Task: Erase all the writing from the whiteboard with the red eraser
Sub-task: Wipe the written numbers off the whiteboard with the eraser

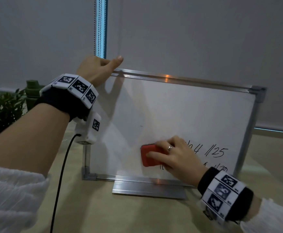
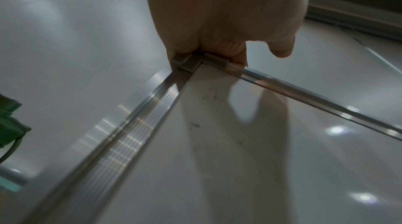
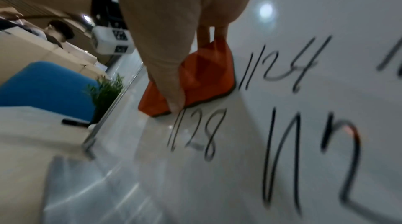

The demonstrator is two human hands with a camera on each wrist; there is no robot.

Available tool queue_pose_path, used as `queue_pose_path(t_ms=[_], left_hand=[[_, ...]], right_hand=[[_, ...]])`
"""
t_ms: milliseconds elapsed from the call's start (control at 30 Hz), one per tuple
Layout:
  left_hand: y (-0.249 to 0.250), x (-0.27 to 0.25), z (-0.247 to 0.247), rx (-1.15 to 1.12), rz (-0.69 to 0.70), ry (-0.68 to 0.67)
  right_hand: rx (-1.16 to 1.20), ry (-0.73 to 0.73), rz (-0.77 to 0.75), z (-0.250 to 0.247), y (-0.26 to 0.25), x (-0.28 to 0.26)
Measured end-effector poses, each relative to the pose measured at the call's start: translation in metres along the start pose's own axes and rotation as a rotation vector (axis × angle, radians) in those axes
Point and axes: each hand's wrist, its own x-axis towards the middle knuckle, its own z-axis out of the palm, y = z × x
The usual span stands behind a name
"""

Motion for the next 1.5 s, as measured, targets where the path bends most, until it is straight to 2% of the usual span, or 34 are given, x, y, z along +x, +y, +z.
queue_pose_path(t_ms=[67, 100, 200, 267, 333, 467, 533, 600, 700, 800, 833, 933, 1000, 1067, 1200, 1267, 1333, 1500], left_hand=[[-0.001, 0.0, 0.0, -0.001, 0.0, 0.006], [0.0, 0.0, -0.001, 0.005, -0.001, 0.005], [0.0, 0.0, -0.002, 0.013, -0.006, -0.005], [-0.001, -0.001, -0.002, 0.003, 0.002, -0.009], [-0.002, -0.001, -0.002, 0.006, 0.014, -0.011], [0.001, -0.003, -0.003, 0.005, 0.029, -0.017], [0.003, -0.004, -0.004, 0.01, 0.029, -0.016], [0.002, -0.004, -0.004, 0.018, 0.024, -0.02], [0.003, -0.006, -0.004, 0.019, 0.015, -0.016], [0.005, -0.007, -0.003, 0.012, 0.025, 0.004], [0.006, -0.008, -0.003, 0.01, 0.027, 0.006], [0.009, -0.01, -0.004, -0.014, 0.028, -0.008], [0.011, -0.011, -0.005, -0.018, 0.034, -0.013], [0.011, -0.012, -0.005, -0.003, 0.035, -0.011], [0.009, -0.01, -0.004, 0.01, 0.036, -0.023], [0.007, -0.009, -0.003, 0.003, 0.053, -0.026], [0.005, -0.006, -0.001, 0.001, 0.059, -0.021], [0.006, -0.007, -0.001, 0.024, 0.06, 0.008]], right_hand=[[-0.013, 0.007, -0.016, -0.009, 0.014, 0.004], [-0.003, 0.051, 0.041, -0.017, 0.022, 0.012], [0.05, 0.22, 0.353, -0.042, 0.043, 0.035], [0.041, 0.247, 0.462, -0.042, 0.038, 0.036], [0.011, 0.197, 0.427, -0.028, 0.023, 0.025], [-0.081, -0.011, 0.163, -0.001, -0.001, -0.009], [-0.116, -0.011, 0.124, -0.009, 0.009, -0.003], [-0.129, 0.057, 0.195, -0.023, 0.022, 0.016], [-0.088, 0.194, 0.393, -0.041, 0.037, 0.044], [-0.017, 0.179, 0.489, -0.031, 0.02, 0.042], [-0.027, 0.117, 0.439, -0.023, 0.009, 0.033], [-0.142, -0.156, 0.087, 0.006, -0.02, -0.007], [-0.136, -0.232, -0.046, 0.011, -0.018, -0.015], [-0.131, -0.223, -0.028, -0.001, -0.006, -0.003], [-0.028, -0.015, 0.29, -0.039, 0.024, 0.03], [0.002, -0.006, 0.373, -0.042, 0.024, 0.032], [0.006, -0.059, 0.356, -0.031, 0.012, 0.023], [-0.112, -0.275, 0.045, -0.006, -0.008, -0.007]])
